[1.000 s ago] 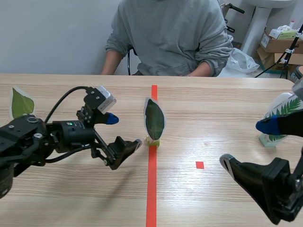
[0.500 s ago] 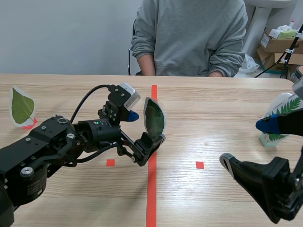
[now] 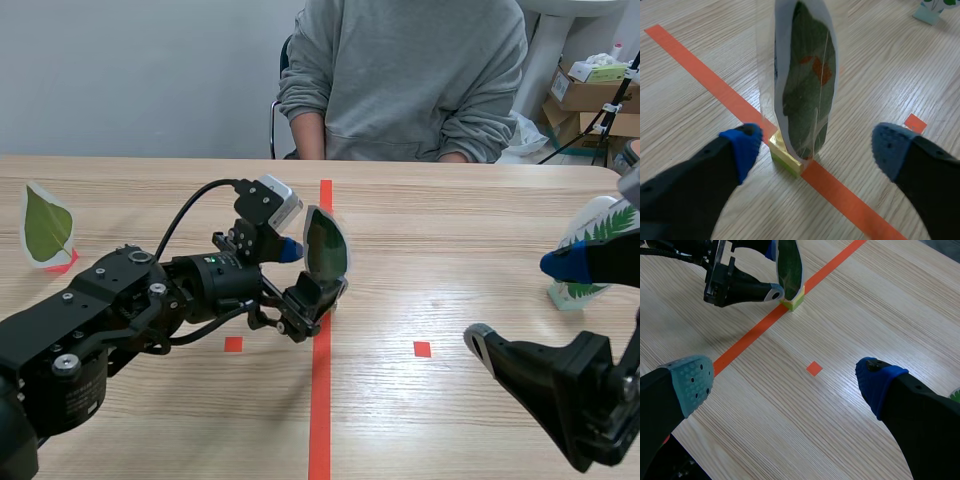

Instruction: Do the leaf sorting experiment

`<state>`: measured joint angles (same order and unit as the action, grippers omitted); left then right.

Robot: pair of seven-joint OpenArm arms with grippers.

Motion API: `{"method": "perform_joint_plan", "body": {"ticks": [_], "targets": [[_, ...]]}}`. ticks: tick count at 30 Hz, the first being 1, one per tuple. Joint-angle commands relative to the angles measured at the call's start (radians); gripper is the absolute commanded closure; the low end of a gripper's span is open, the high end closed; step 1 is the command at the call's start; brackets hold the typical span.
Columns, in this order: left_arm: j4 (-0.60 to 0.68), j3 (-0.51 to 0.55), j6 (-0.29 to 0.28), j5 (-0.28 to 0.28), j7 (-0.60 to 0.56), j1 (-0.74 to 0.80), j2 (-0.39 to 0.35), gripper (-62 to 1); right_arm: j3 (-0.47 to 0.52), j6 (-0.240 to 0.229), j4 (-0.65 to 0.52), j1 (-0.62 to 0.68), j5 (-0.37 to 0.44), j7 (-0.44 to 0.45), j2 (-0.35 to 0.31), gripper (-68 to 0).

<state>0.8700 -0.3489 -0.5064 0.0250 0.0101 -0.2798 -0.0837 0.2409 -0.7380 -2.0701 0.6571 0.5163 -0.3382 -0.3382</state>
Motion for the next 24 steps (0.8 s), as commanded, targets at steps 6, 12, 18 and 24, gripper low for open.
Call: {"method": "perform_joint_plan", "body": {"ticks": [6, 12, 18, 24], "targets": [[0.010, -0.002, -0.001, 0.008, -0.018, -0.014, 0.021, -28.1, 0.006, -0.008, 0.003, -0.006, 0.007, 0.018, 0.000, -57.8], [0.010, -0.002, -0.001, 0.008, -0.019, -0.014, 0.037, -14.2, 0.006, -0.008, 0.003, -0.006, 0.007, 0.018, 0.000, -57.8], [0.010, -0.002, -0.001, 0.008, -0.018, -0.014, 0.036, -5.5, 0.006, -0.008, 0.003, -0.006, 0.007, 0.018, 0.000, -57.8], [0.010, -0.002, -0.001, 0.008, -0.018, -0.011, 0.036, -4.0, 0.006, -0.008, 0.003, -0.006, 0.007, 0.018, 0.000, -57.8]]}}
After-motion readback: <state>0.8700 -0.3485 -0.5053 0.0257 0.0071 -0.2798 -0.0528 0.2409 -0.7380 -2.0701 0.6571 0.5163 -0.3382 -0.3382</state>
